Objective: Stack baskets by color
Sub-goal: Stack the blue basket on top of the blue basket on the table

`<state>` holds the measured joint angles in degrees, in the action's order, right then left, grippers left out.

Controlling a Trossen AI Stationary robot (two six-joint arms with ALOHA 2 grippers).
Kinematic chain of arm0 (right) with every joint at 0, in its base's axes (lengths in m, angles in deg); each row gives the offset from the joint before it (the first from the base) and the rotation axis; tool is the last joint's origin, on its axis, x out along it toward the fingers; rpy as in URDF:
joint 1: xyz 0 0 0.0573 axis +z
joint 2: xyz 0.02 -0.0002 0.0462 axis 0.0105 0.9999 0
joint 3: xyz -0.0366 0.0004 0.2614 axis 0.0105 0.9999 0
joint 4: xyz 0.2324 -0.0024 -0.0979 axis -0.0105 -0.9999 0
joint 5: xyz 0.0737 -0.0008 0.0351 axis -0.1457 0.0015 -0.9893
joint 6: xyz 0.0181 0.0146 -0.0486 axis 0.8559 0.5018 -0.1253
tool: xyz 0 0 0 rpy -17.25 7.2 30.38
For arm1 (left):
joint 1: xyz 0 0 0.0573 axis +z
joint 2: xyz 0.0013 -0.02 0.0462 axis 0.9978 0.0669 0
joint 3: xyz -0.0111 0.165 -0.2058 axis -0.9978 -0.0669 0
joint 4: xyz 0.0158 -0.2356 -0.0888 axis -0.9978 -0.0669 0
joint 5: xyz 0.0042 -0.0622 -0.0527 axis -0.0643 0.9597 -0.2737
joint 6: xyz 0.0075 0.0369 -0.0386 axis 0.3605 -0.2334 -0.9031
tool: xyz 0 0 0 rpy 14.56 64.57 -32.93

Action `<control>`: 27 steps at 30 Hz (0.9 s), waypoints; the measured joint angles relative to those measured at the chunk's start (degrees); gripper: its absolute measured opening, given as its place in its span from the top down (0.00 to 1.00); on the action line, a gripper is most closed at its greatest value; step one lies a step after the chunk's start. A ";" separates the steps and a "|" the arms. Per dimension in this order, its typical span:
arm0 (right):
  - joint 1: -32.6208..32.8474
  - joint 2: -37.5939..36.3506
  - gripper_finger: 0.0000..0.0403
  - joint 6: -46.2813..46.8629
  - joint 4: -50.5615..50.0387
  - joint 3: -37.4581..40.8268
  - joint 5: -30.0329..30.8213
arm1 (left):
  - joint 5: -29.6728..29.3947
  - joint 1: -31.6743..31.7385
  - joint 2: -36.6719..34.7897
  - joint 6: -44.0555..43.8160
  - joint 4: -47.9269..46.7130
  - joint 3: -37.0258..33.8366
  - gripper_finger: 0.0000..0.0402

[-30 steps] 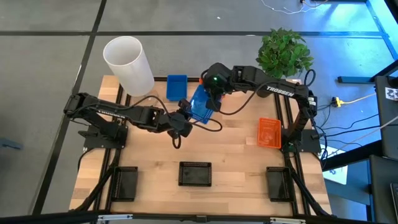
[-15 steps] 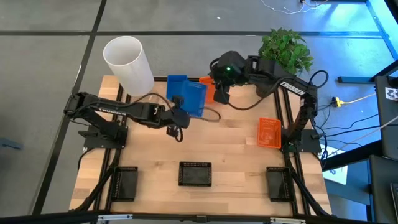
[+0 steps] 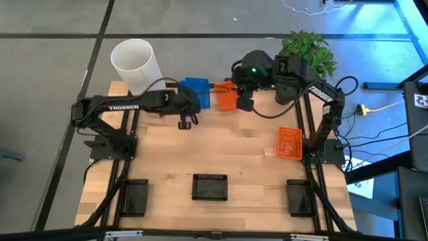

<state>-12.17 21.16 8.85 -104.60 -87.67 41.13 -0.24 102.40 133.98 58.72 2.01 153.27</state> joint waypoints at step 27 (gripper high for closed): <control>-0.02 0.04 0.67 -1.17 -0.18 0.19 0.00 | 8.14 13.62 7.91 8.41 0.39 0.00 1.00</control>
<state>-12.19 21.20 7.68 -104.78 -87.49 41.13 7.90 116.01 141.89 67.13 2.40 153.27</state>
